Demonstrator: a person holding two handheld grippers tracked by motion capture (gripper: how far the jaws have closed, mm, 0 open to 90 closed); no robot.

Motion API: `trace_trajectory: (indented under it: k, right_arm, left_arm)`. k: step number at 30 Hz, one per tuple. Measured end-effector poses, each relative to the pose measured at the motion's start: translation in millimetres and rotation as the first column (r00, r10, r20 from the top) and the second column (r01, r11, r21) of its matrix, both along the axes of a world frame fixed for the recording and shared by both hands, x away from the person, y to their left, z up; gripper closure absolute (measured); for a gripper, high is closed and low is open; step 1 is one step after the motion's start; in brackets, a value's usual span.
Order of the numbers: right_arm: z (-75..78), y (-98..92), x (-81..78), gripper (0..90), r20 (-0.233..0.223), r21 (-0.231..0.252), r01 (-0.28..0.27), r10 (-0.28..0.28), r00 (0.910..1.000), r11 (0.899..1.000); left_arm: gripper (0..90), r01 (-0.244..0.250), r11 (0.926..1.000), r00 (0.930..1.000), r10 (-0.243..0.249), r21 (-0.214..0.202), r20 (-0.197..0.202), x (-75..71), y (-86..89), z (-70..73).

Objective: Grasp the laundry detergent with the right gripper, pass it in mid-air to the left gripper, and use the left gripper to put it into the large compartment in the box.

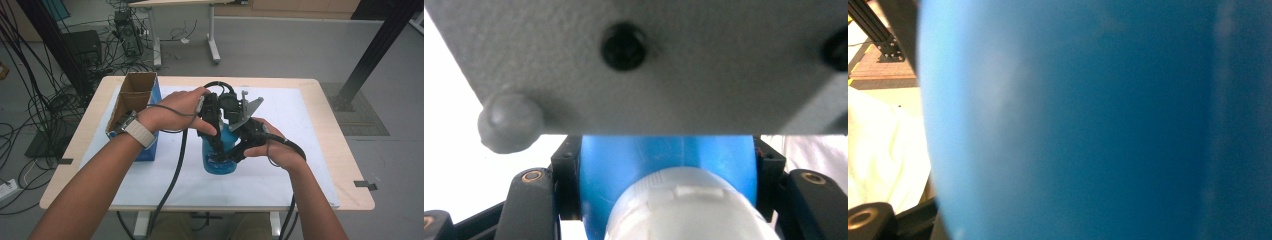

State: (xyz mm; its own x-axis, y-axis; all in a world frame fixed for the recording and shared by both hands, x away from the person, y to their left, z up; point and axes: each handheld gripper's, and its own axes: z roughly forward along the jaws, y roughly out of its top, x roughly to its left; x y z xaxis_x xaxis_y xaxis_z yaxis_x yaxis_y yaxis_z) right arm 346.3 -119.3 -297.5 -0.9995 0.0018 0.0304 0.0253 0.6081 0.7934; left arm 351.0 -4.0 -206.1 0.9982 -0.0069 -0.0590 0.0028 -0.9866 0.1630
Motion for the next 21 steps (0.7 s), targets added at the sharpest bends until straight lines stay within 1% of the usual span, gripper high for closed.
trace_trajectory:
  k: [6, 13, 15, 21]
  right_arm:
    - [0.4, 0.6, 0.0, 43.6, 0.0, -0.002, -0.001, 0.001, 1.0, 1.0]
    - [1.1, 1.4, 0.4, 43.6, 0.004, -0.002, -0.005, 0.005, 1.0, 1.0]
    - [1.5, 1.4, 0.3, 43.6, 0.003, -0.003, -0.003, 0.003, 1.0, 1.0]
    - [1.6, 1.8, 0.1, 43.6, 0.003, -0.004, -0.003, 0.003, 1.0, 1.0]
  left_arm:
    - [37.5, 0.005, 1.0, 1.0, -0.005, 0.005, 0.008, -0.3, 0.7, 0.3]
    - [37.5, 0.003, 1.0, 0.9999, -0.003, -0.003, 0.013, -0.8, 1.9, 1.1]
    - [37.5, -0.004, 0.9999, 1.0, 0.004, -0.011, 0.008, -0.9, 2.5, 1.0]
    - [37.5, -0.008, 0.9999, 0.9999, 0.008, -0.008, 0.007, -0.9, 2.8, 1.0]
